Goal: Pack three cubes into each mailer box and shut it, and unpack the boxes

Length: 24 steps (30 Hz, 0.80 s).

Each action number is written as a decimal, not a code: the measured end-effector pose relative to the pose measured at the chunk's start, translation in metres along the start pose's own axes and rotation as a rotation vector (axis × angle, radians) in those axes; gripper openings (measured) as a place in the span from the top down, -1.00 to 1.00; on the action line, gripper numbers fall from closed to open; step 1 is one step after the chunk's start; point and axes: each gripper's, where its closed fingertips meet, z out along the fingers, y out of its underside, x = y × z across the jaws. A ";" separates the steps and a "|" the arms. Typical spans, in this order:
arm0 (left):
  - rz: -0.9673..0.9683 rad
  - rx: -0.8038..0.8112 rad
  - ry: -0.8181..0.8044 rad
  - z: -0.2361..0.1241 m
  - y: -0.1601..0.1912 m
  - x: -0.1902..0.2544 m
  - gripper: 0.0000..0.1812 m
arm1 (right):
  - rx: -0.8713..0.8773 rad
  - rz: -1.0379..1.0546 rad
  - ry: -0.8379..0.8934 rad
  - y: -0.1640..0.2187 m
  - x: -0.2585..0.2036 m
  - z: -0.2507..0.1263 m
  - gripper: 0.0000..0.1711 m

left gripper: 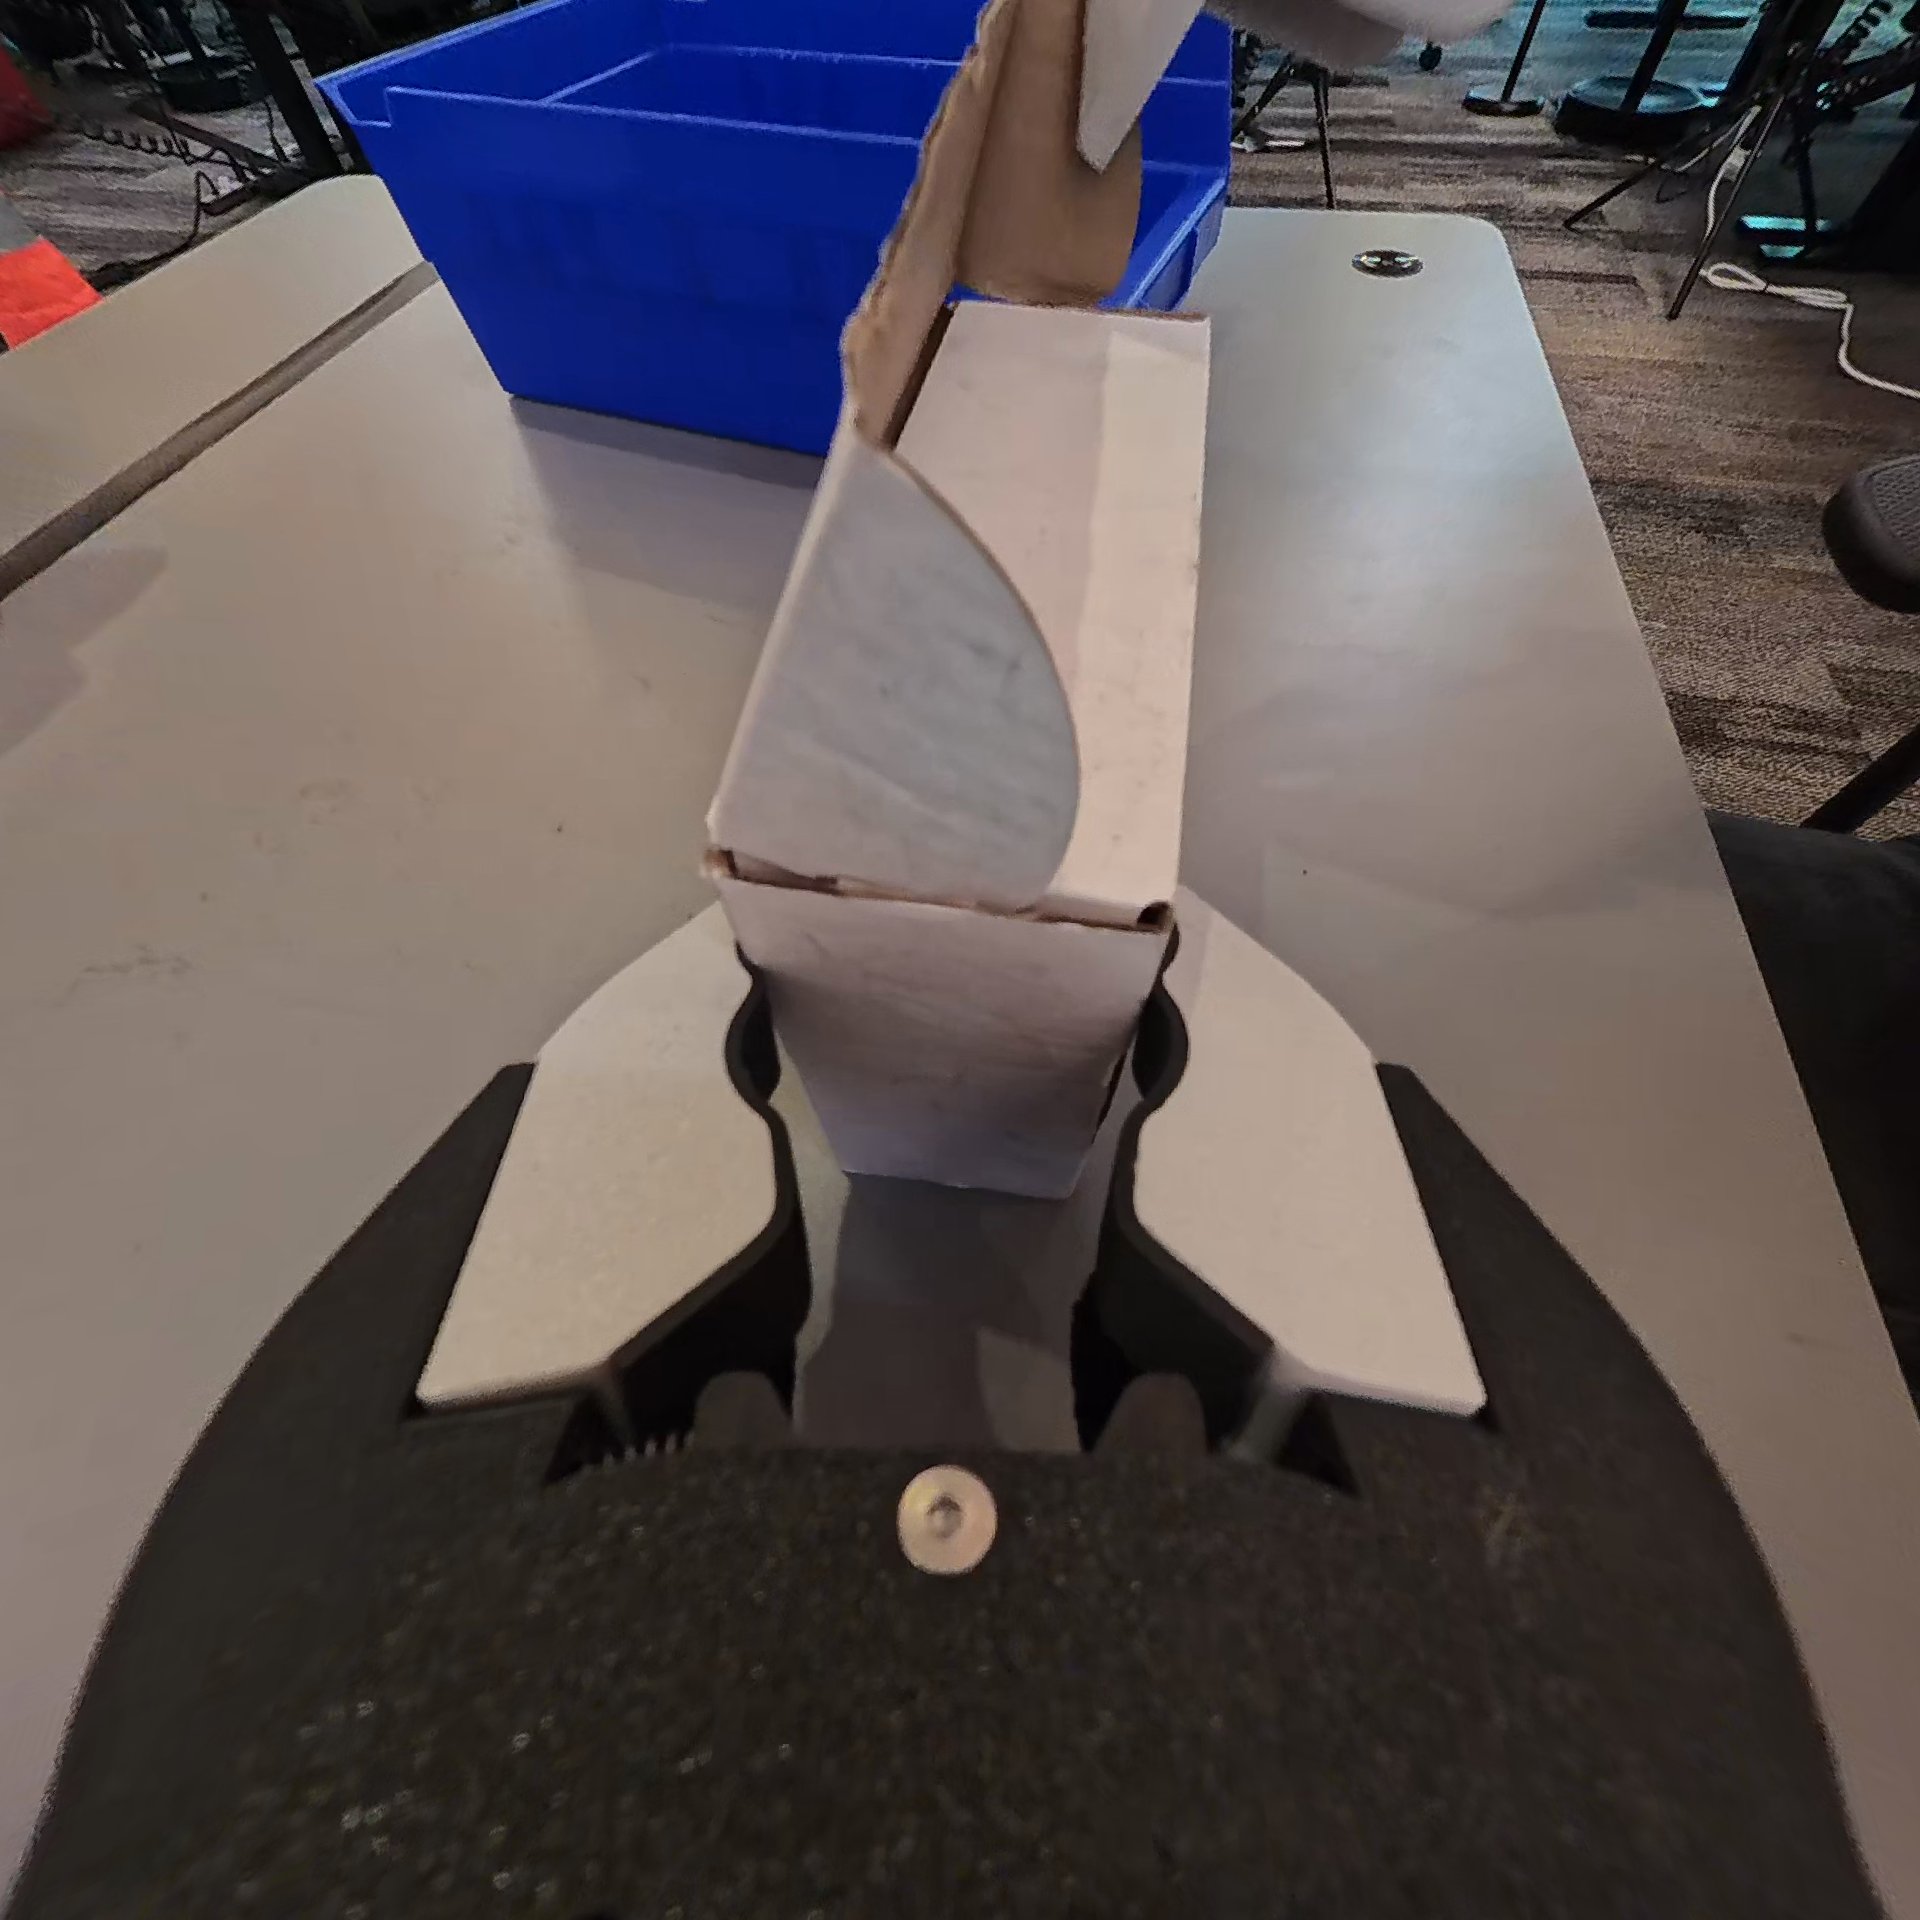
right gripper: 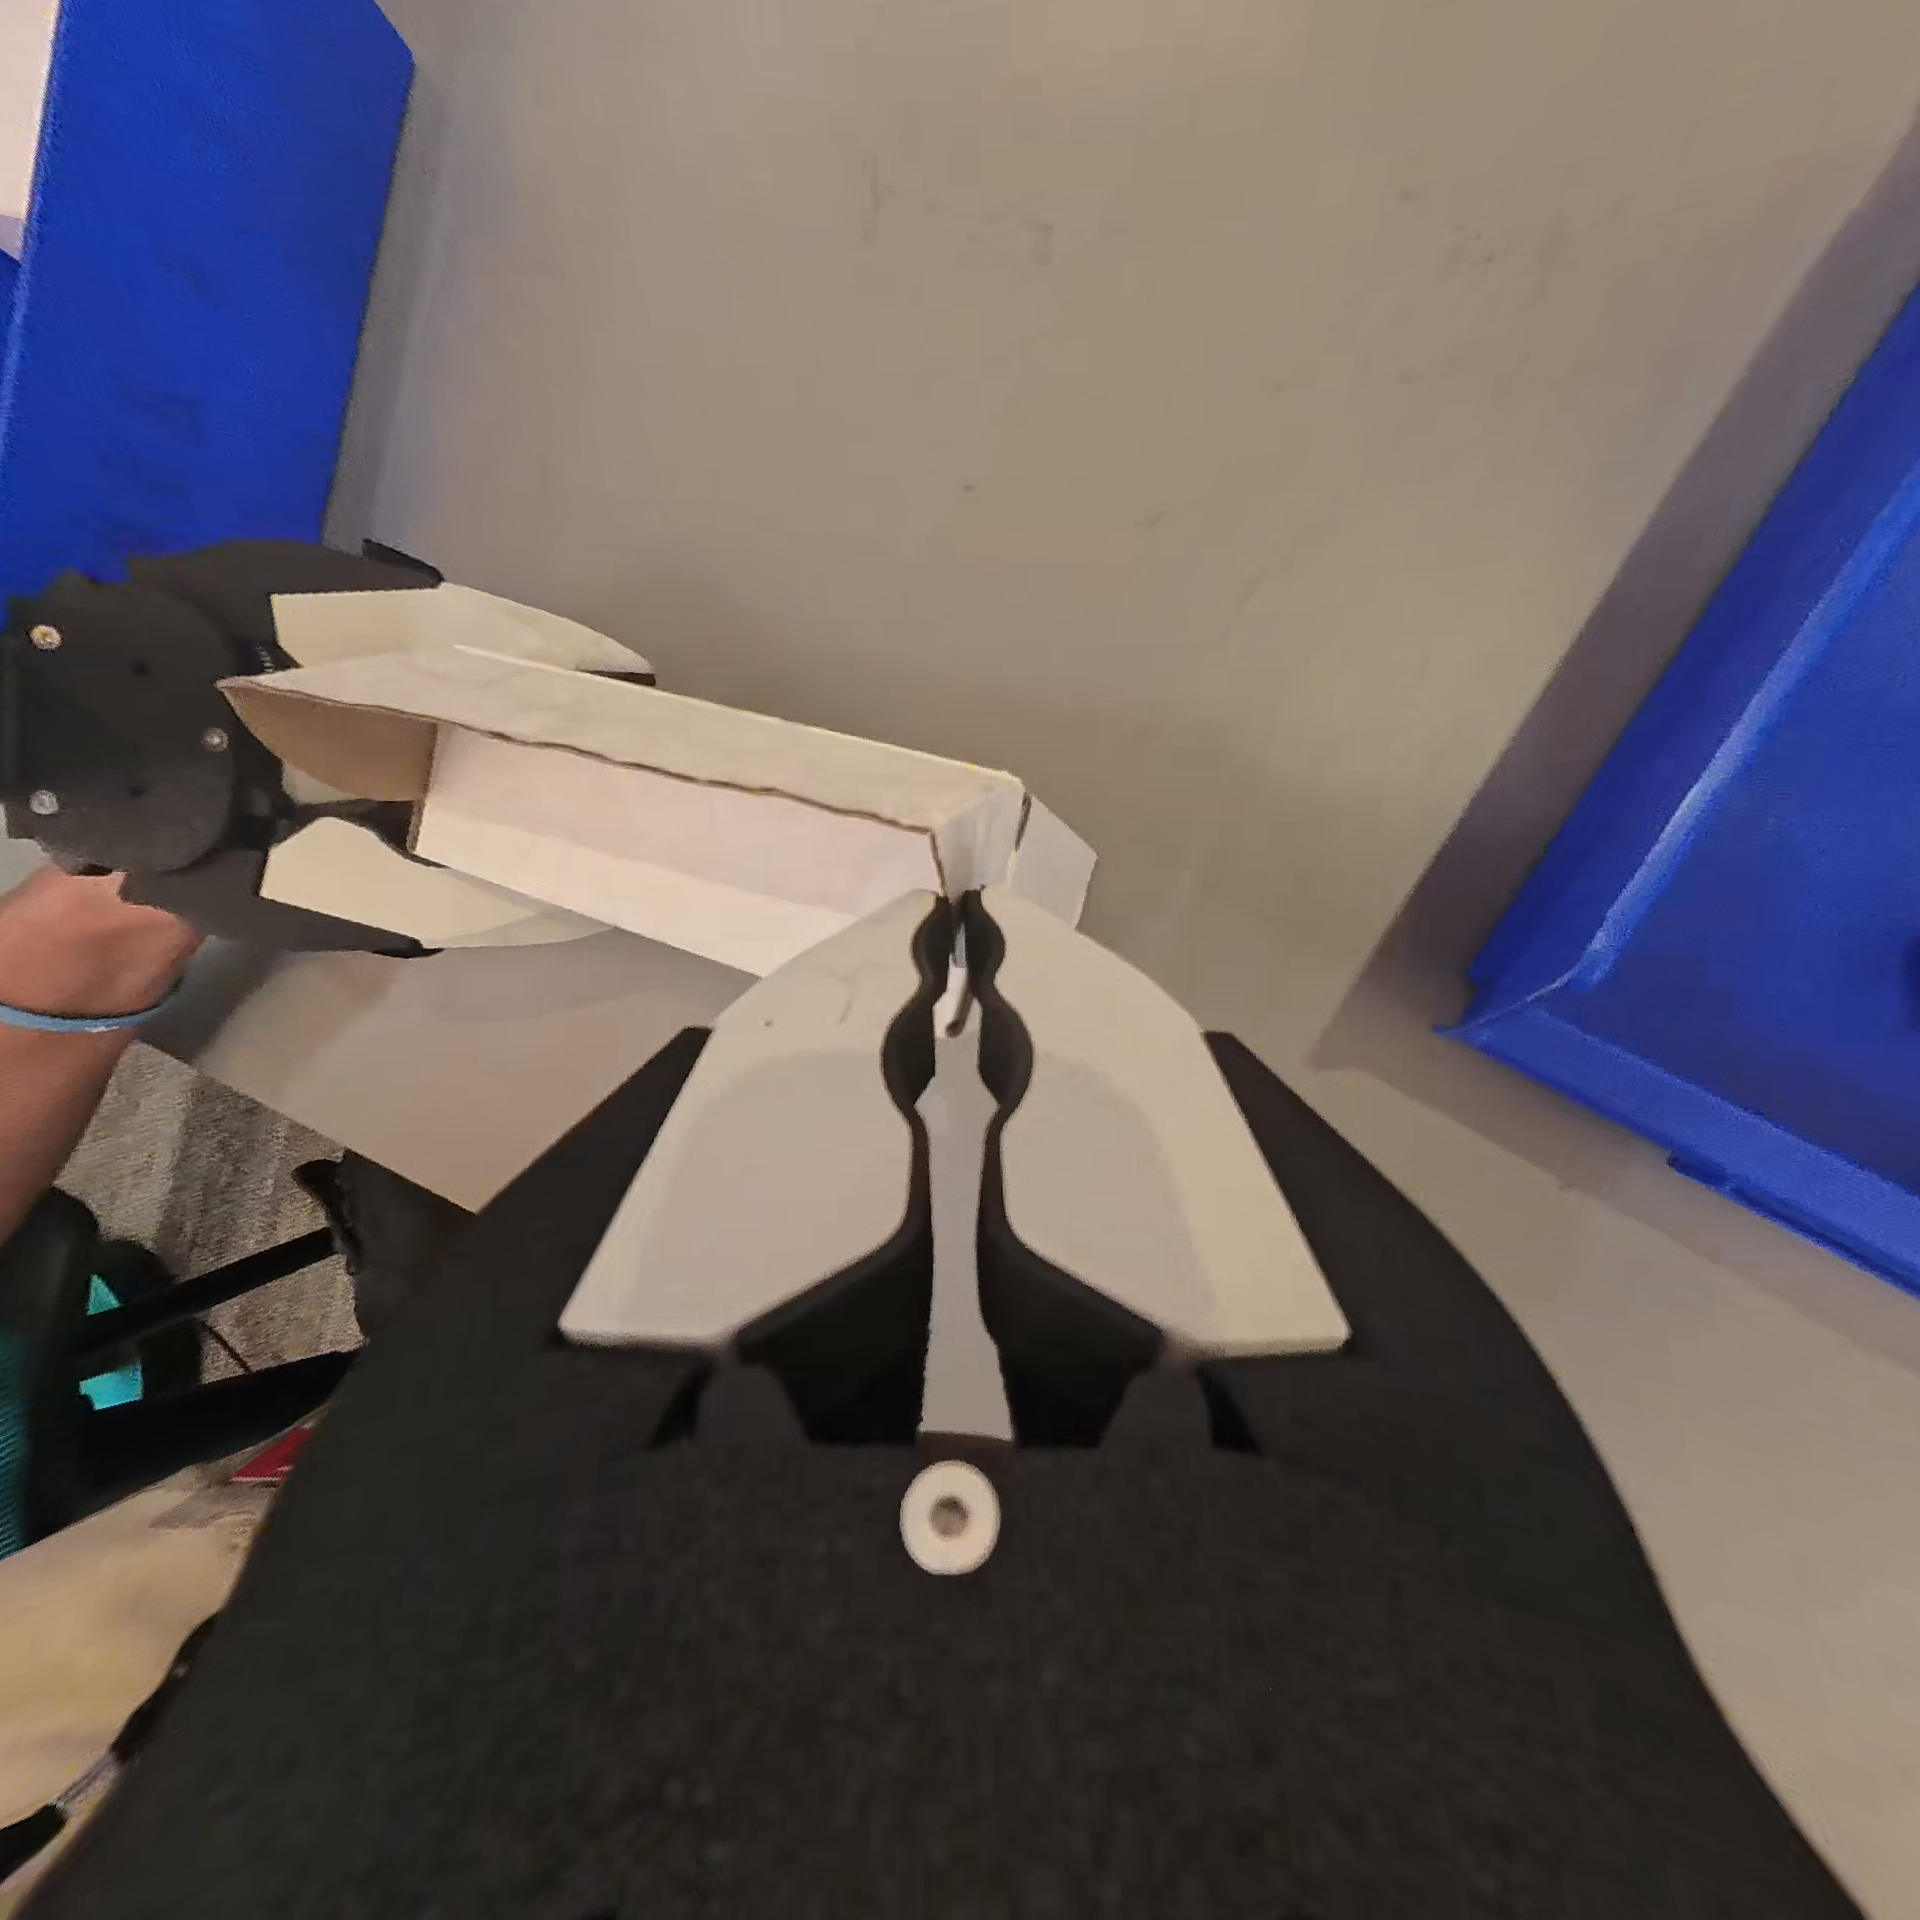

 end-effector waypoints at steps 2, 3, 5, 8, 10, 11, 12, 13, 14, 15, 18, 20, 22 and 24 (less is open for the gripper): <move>-0.004 -0.005 0.000 0.000 0.000 0.000 0.26 | 0.004 0.010 -0.002 0.000 0.000 0.000 0.97; -0.004 -0.006 0.000 0.000 0.000 0.000 0.26 | 0.003 0.011 -0.005 0.000 -0.001 0.000 0.97; -0.007 -0.003 0.001 0.000 0.000 0.000 0.26 | 0.000 0.010 0.000 0.000 -0.001 0.000 0.97; -0.011 0.000 0.003 0.000 0.000 -0.001 0.26 | -0.012 0.014 -0.001 -0.002 -0.001 0.000 0.97; -0.012 0.003 0.005 -0.001 0.000 -0.001 0.26 | -0.022 0.009 -0.010 -0.004 -0.003 -0.001 0.97; -0.014 0.005 0.005 -0.001 0.000 -0.001 0.26 | -0.028 -0.001 -0.003 -0.005 -0.002 -0.001 0.98; -0.014 0.004 0.003 0.000 0.000 -0.001 0.26 | -0.034 -0.007 0.004 -0.005 -0.002 0.000 0.98; -0.014 0.001 0.003 0.000 0.000 -0.001 0.26 | -0.044 -0.014 0.008 -0.004 -0.001 0.000 0.98; -0.014 0.000 0.005 0.000 0.000 -0.001 0.26 | -0.053 -0.016 0.003 -0.004 -0.001 -0.001 0.98; -0.014 0.001 0.005 0.000 0.000 -0.001 0.26 | -0.057 -0.009 -0.007 -0.005 -0.001 -0.001 0.98; -0.015 0.001 -0.002 0.001 0.000 -0.001 0.26 | -0.062 -0.002 0.000 -0.004 0.001 0.002 0.98; -0.014 0.002 -0.001 0.001 0.000 -0.001 0.26 | -0.058 0.009 -0.012 -0.003 0.001 0.002 0.98; -0.014 0.005 0.000 0.001 0.000 -0.001 0.26 | -0.058 0.014 -0.022 -0.003 0.000 0.001 0.97; -0.016 0.003 -0.002 0.001 0.000 -0.001 0.26 | -0.055 0.011 -0.009 -0.003 0.001 0.003 0.98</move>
